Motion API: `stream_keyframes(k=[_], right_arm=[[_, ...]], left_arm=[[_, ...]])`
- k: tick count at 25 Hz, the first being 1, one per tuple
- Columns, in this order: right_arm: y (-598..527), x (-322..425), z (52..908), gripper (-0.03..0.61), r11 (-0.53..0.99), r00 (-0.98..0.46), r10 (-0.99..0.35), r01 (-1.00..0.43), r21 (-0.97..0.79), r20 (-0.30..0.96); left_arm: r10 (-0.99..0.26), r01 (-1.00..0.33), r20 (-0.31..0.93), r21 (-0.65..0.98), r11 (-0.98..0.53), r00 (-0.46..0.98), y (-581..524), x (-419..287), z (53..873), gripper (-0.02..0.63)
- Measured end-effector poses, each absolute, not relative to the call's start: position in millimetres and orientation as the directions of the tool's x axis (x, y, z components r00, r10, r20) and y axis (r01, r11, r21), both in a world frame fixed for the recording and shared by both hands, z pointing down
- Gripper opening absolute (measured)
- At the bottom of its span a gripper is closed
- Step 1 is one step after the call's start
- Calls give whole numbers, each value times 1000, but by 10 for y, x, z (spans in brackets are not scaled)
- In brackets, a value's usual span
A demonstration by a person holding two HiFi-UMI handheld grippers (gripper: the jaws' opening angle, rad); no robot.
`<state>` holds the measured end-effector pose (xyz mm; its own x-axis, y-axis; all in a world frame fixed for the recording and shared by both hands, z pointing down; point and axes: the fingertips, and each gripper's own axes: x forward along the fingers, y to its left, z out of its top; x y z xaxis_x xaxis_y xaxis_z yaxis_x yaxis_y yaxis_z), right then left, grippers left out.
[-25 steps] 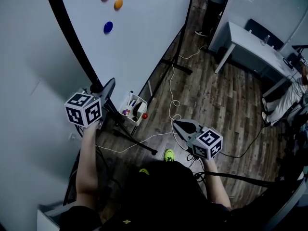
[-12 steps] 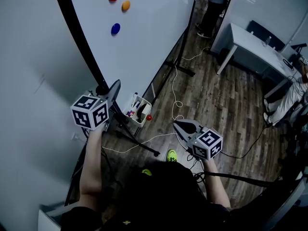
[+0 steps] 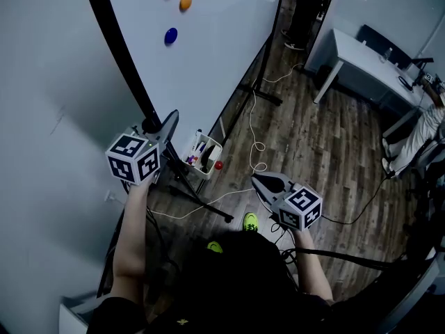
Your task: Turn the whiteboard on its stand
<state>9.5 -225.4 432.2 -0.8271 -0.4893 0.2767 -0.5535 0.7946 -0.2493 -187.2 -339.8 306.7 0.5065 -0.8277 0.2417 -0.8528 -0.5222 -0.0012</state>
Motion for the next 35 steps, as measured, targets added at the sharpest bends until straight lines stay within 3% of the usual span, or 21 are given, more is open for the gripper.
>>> stream_keyframes(k=[35], right_arm=[[-2062, 301, 5260, -3, 766, -774, -543, -615, -186, 325]], left_arm=[[-858, -878, 206, 16, -478, 471, -3753, -2104, 3941, 43]])
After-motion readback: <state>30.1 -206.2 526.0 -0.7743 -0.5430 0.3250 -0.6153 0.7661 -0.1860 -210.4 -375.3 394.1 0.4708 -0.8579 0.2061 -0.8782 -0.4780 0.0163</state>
